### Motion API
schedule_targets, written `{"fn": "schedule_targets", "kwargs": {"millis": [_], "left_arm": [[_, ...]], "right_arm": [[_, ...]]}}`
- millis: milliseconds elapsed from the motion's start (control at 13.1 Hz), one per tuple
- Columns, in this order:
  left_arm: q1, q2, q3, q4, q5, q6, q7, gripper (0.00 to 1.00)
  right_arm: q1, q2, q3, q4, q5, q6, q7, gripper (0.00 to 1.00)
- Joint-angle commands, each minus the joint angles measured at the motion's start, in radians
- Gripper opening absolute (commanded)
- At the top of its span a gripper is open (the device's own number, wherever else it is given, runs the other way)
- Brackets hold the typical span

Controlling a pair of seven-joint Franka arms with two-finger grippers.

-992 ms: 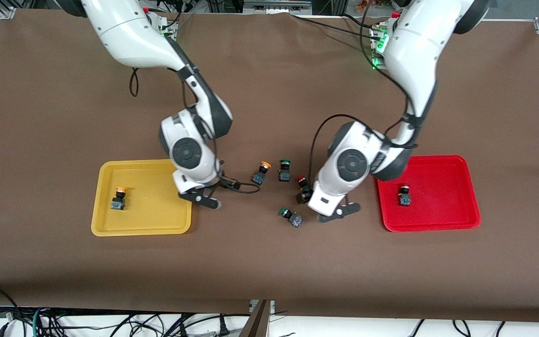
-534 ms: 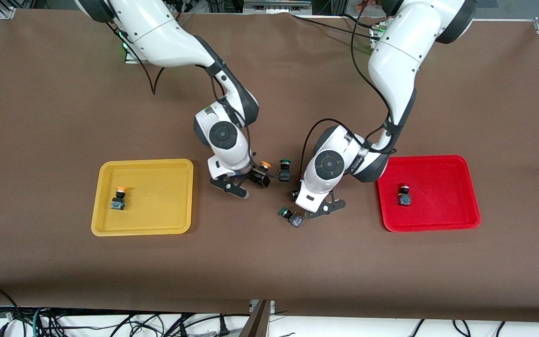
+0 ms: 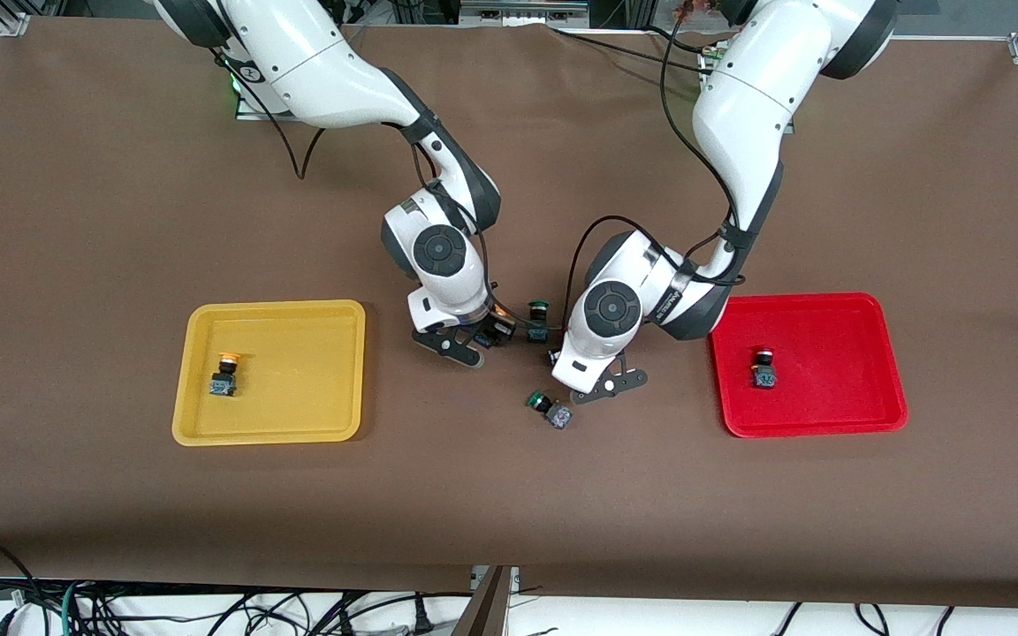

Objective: Place red and yellow buttons in trays
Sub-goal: 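Grasp another yellow button with the right gripper while the left gripper grasps red, then place the yellow button in the yellow tray while the left gripper places red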

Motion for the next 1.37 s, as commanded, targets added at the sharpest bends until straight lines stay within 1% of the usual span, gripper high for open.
{"fn": "schedule_targets", "kwargs": {"millis": [0,76,229,382,458,611,687,763,840,916,992,1069,1145,1298], "left_arm": [[0.086,-0.126,0.001,-0.012,0.013,-0.162,0.136,0.01],[0.132,-0.17,0.001,-0.012,0.008,-0.23,0.215,0.01],[0.238,-0.226,0.0,-0.015,0.005,-0.35,0.44,0.02],[0.333,-0.241,0.006,-0.027,0.017,-0.41,0.655,0.03],[0.378,-0.24,0.012,-0.035,0.027,-0.412,0.749,0.03],[0.458,-0.224,0.009,-0.048,0.136,-0.395,0.916,0.03],[0.497,-0.202,0.009,-0.065,0.16,-0.362,0.982,0.05],[0.519,-0.2,0.009,-0.109,0.163,-0.29,1.013,0.05],[0.524,-0.2,0.011,-0.169,0.169,-0.203,1.021,0.07],[0.539,-0.2,0.011,-0.215,0.172,-0.123,1.024,0.12],[0.547,-0.2,0.008,-0.238,0.172,-0.084,1.026,0.22],[0.545,-0.204,0.004,-0.236,0.171,-0.088,1.021,0.97],[0.547,-0.227,0.001,-0.231,0.162,-0.104,1.023,1.0],[0.545,-0.299,-0.003,-0.223,0.156,-0.165,1.021,1.0]], "right_arm": [[-0.064,-0.045,-0.006,0.023,0.011,-0.108,-0.105,0.0],[-0.108,-0.054,-0.008,0.031,0.013,-0.161,-0.198,0.0],[-0.217,-0.076,-0.008,0.034,0.018,-0.226,-0.402,0.0],[-0.303,-0.088,-0.008,0.035,0.018,-0.297,-0.57,0.0],[-0.332,-0.1,-0.008,0.035,0.018,-0.324,-0.628,0.0],[-0.369,-0.096,-0.011,0.023,0.015,-0.338,-0.725,0.0],[-0.398,-0.094,-0.012,0.005,0.013,-0.338,-0.774,0.0],[-0.421,-0.091,-0.012,-0.015,0.014,-0.337,-0.828,0.0],[-0.432,-0.09,-0.011,-0.015,0.016,-0.338,-0.836,0.22],[-0.435,-0.09,-0.012,-0.014,0.016,-0.338,-0.84,0.99],[-0.434,-0.097,-0.012,-0.008,0.016,-0.343,-0.847,1.0],[-0.435,-0.111,-0.012,0.0,0.015,-0.369,-0.85,1.0],[-0.44,-0.138,-0.014,0.02,0.008,-0.421,-0.856,1.0],[-0.472,-0.192,-0.017,0.066,0.004,-0.557,-0.874,1.0]]}}
